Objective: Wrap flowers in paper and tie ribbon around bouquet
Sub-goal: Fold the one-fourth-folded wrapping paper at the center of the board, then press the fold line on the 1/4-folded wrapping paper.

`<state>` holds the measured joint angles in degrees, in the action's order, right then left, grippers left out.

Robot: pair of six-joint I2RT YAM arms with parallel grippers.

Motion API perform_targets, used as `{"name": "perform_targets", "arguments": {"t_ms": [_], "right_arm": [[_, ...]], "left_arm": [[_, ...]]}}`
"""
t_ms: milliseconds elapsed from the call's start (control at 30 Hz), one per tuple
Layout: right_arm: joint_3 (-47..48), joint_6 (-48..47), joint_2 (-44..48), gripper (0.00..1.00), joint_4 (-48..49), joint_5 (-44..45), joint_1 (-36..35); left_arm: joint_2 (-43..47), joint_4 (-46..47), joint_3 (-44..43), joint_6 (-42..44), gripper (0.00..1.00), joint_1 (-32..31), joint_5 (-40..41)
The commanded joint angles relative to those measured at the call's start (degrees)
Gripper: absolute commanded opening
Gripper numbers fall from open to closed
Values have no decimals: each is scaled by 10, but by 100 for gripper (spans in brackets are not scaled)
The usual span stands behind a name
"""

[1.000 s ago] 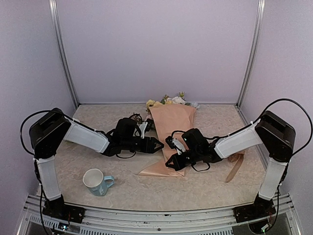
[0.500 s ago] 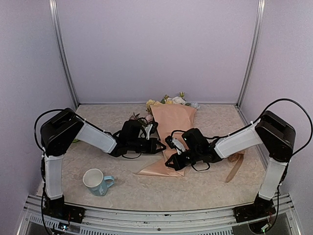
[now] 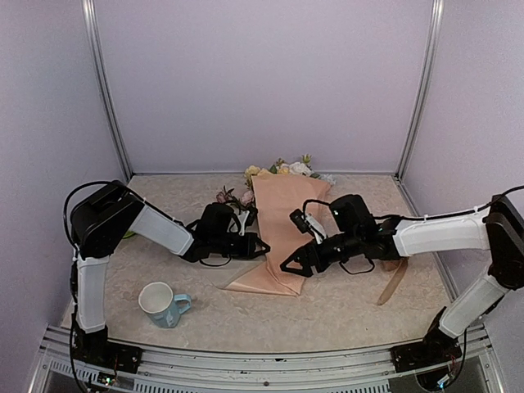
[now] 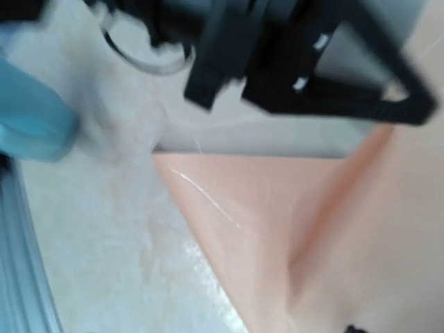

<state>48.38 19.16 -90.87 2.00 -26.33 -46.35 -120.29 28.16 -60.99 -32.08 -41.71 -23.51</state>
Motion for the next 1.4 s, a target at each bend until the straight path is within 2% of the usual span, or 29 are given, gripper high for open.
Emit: {"name": "perform_targets", "arguments": {"t_ms": [0,167,267,500,700,933,1100,1233,1367], "right_arm": [[-63,52,56,76,-26,-80,70],[-109,132,43,88,10,-76,122],[-107,163,-6,88,62,-109,123],[-109,212,-103,72,173,-172,123],[-111,234,-128,35,214,-171,123],[-113,241,-137,0,226,-168,123],[-119,222,-120,0,200,-149,125],[-139,209,-94,0,177,-134,130],[-173,201,-61,0,161,-118,134]], "left_arm": [[-12,5,12,8,0,2,4],[-13,4,16,7,0,4,10],[-14,5,17,5,0,4,9],[-14,8,25,5,0,4,11],[-12,9,29,7,0,4,13],[-18,6,32,9,0,5,13],[-15,0,31,14,0,3,13],[-40,-30,-12,51,0,-14,-13],[-46,-24,-21,44,0,-21,-24]]}}
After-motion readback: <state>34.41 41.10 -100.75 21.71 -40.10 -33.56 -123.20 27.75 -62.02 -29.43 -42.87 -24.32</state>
